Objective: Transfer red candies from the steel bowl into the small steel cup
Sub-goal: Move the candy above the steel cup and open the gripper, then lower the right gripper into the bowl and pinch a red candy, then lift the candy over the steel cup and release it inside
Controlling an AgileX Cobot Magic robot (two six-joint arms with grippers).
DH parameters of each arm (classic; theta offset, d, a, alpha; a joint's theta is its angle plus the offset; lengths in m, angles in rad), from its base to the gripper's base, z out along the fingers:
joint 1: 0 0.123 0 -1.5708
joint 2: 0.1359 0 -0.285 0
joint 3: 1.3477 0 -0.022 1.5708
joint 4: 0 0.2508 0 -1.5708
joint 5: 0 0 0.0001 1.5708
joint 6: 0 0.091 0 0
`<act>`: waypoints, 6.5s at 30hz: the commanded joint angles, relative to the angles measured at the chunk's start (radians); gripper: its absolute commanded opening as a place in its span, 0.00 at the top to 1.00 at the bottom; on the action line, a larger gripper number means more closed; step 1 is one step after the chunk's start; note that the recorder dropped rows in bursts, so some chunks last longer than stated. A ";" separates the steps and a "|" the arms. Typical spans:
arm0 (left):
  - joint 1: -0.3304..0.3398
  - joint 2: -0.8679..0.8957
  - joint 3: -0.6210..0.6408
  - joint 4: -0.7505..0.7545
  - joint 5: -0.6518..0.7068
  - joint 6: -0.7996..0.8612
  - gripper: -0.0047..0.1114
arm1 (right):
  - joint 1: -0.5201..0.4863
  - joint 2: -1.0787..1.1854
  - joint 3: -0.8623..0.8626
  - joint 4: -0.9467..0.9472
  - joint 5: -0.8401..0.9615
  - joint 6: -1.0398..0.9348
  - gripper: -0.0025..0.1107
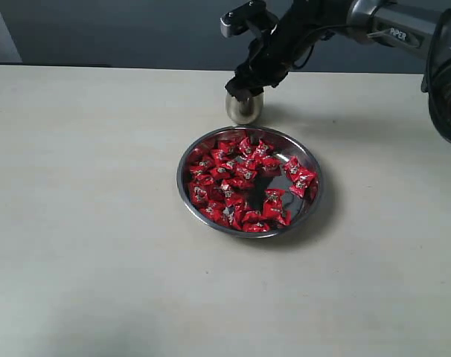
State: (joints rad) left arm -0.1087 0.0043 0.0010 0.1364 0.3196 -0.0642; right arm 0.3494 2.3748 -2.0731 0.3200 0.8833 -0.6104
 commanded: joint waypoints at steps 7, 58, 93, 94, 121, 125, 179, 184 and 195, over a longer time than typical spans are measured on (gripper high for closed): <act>-0.003 -0.004 -0.001 -0.001 -0.009 -0.004 0.96 | -0.004 -0.030 -0.005 -0.002 0.338 0.003 0.58; -0.003 -0.004 -0.001 -0.001 -0.009 -0.004 0.96 | 0.060 0.060 -0.005 -0.185 0.338 0.275 0.58; -0.003 -0.004 -0.001 -0.001 -0.009 -0.004 0.96 | 0.070 0.001 0.165 -0.207 0.338 0.270 0.58; -0.003 -0.004 -0.001 -0.001 -0.009 -0.004 0.96 | 0.070 0.004 0.165 -0.210 0.338 0.270 0.58; -0.003 -0.004 -0.001 -0.001 -0.009 -0.004 0.96 | 0.070 -0.034 0.162 -0.227 0.332 0.264 0.98; -0.003 -0.004 -0.001 -0.001 -0.009 -0.004 0.96 | 0.070 -0.076 0.162 -0.265 0.271 0.264 0.98; -0.003 -0.004 -0.001 -0.001 -0.009 -0.004 0.96 | 0.024 -0.025 0.105 -0.102 -0.340 0.105 0.87; -0.003 -0.004 -0.001 -0.001 -0.009 -0.004 0.96 | 0.024 -0.025 0.105 -0.102 -0.334 0.105 0.80; -0.003 -0.004 -0.001 -0.001 -0.009 -0.004 0.96 | 0.024 -0.025 0.094 -0.102 -0.320 0.112 0.62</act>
State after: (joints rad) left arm -0.1087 0.0043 0.0010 0.1364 0.3196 -0.0628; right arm 0.3762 2.3487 -1.9743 0.2179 0.5856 -0.5017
